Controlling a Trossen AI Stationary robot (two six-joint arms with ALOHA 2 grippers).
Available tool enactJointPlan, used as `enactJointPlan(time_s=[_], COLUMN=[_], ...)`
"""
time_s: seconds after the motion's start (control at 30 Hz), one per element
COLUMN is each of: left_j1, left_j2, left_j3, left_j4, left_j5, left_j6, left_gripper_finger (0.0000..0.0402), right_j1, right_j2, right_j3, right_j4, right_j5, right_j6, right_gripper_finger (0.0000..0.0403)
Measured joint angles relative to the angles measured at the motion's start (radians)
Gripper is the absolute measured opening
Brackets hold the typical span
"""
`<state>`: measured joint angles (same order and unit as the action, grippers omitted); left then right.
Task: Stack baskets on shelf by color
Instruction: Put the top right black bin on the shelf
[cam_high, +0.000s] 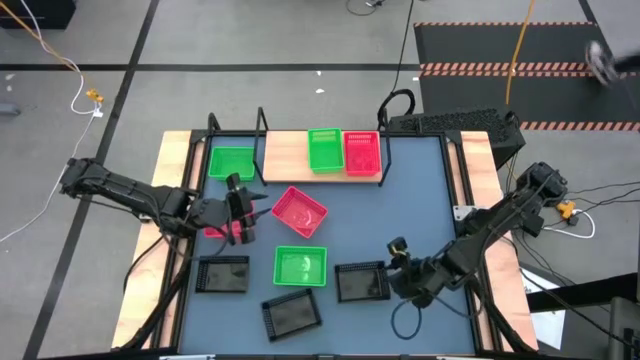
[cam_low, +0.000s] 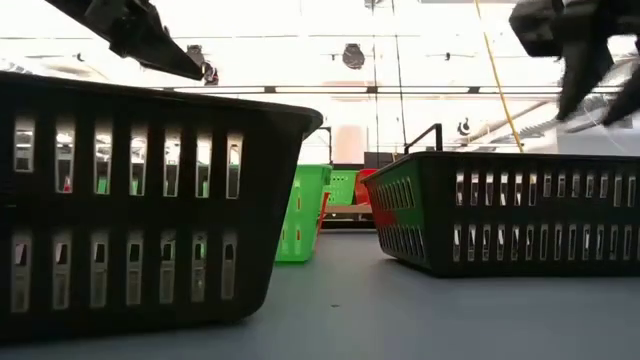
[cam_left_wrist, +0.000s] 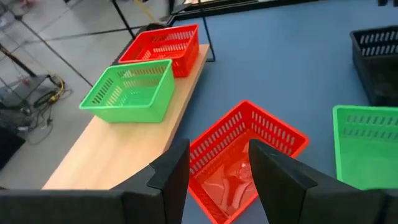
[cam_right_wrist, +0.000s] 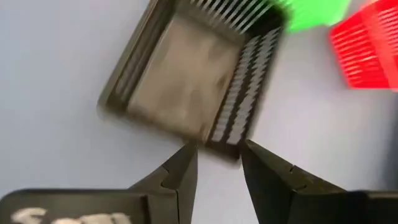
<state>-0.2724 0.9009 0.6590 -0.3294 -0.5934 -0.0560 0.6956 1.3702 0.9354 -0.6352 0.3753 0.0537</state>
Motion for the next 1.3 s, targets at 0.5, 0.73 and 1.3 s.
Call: enactJointPlan(time_s=[0.5,0.73,1.3], left_j1=[0.027,0.027,0.058], left_j2=[0.002,0.002,0.002], left_j3=[0.0,0.0,0.0], left_j4=[0.059,0.078,0.149], left_j5=[-0.002,-0.002,-0.011], left_j6=[0.027,-0.024,0.247], left_gripper_finger=[0.0168,0.0168,0.0168], right_j1=[-0.066,-0.088,-0.258], right_j2=[0.223,0.25,-0.178], right_j3=[0.104,0.103,0.1], right_j4=[-0.154,-0.061,0.046], right_j5=[-0.063,-0.096,-0.241], right_j6=[-0.68,-0.716,-0.583], right_gripper_finger=[0.0121,0.0087,0.0004])
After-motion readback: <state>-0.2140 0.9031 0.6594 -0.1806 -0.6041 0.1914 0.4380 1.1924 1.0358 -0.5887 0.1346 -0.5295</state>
